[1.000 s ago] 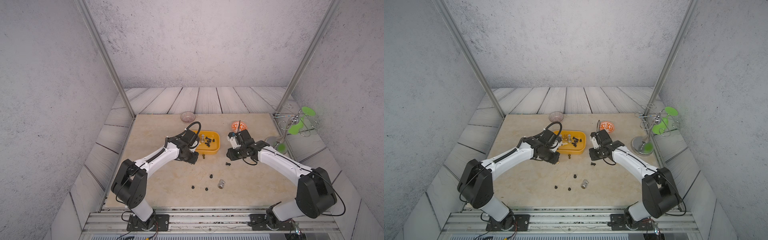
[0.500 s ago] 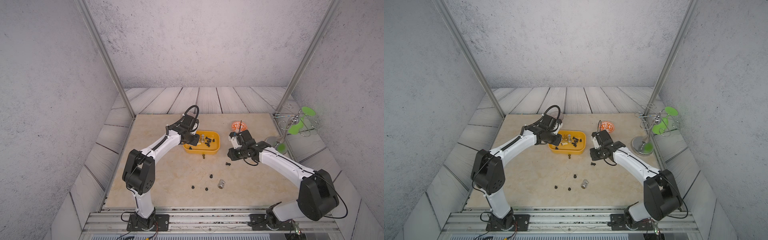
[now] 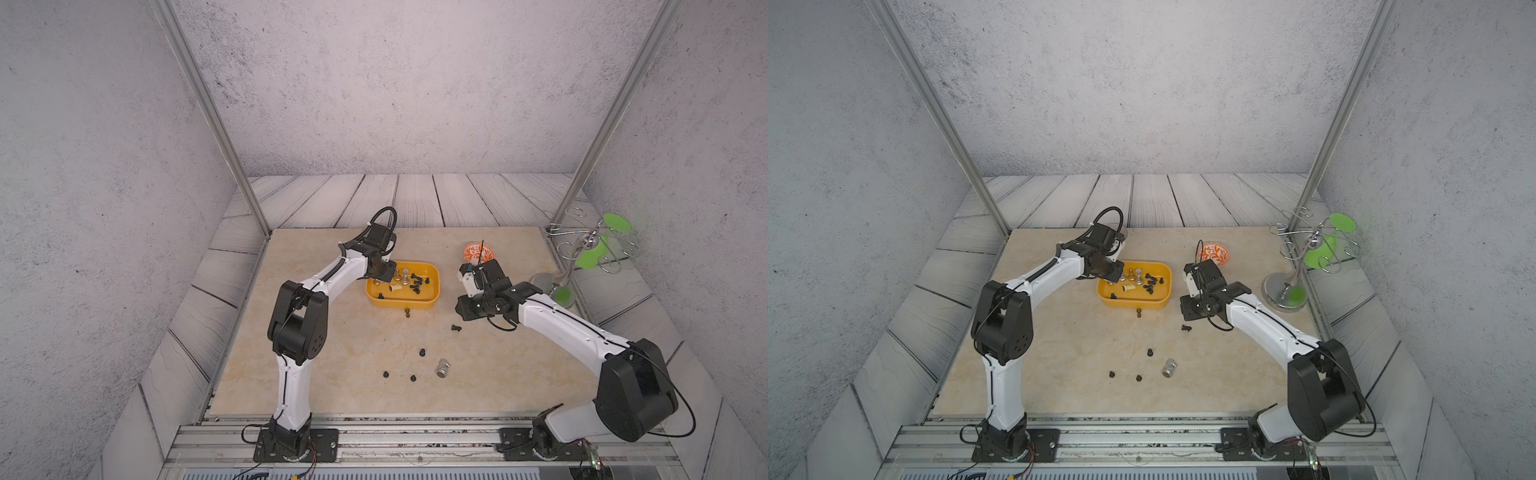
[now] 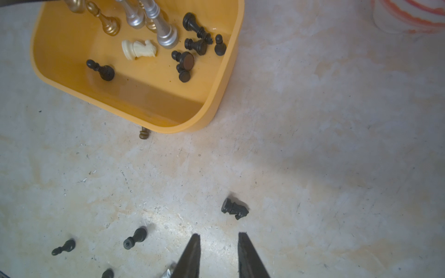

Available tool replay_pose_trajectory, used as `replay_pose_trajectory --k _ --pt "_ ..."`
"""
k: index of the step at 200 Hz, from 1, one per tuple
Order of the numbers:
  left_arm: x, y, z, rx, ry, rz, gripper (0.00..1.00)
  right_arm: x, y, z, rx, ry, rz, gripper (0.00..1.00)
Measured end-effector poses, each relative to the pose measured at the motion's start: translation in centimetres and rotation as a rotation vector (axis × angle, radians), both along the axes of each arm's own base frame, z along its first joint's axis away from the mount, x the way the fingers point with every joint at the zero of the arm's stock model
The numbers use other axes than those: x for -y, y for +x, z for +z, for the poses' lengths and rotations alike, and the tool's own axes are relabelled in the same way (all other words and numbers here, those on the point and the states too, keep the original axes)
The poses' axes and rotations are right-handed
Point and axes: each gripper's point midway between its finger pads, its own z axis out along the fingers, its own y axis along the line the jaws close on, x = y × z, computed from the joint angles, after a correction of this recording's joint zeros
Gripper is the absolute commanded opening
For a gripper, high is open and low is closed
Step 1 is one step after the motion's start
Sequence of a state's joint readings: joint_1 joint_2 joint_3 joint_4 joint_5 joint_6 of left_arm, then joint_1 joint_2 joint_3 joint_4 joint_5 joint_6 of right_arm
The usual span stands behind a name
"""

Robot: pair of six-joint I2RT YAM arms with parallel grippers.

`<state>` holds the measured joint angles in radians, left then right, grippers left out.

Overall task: Put the chess pieces into the storage box
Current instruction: Place the chess piece in the storage box.

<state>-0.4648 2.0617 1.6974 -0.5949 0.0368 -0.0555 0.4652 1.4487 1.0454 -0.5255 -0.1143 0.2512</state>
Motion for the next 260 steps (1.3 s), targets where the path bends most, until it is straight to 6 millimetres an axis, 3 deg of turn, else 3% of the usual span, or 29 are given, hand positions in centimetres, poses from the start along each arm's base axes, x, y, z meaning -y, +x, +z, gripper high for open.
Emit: replay_pose_trajectory --k 65,119,182,217,260 --pt "0.3 1.6 -1.3 -0.003 0.018 -0.007 0.15 -0.4 0.4 0.9 0.017 0.018 0.006 0.29" --pt "-0.2 1.8 -1.9 -0.018 0.024 0.001 0.32 -0.4 0.4 0.9 0.018 0.018 0.006 0.30" --pt "-0.9 2.1 -1.7 -0.027 -0.003 0.027 0.34 -0.4 0.4 0.9 0.013 0.015 0.006 0.30" --pt "-0.7 2.1 0.2 0.000 -0.034 0.029 0.34 0.0 0.1 0.6 0.004 -0.003 0.004 0.31" --pt "-1.5 1.2 5.3 0.087 -0.097 0.043 0.34 0.6 -0.2 0.2 -0.010 -0.039 0.001 0.31"
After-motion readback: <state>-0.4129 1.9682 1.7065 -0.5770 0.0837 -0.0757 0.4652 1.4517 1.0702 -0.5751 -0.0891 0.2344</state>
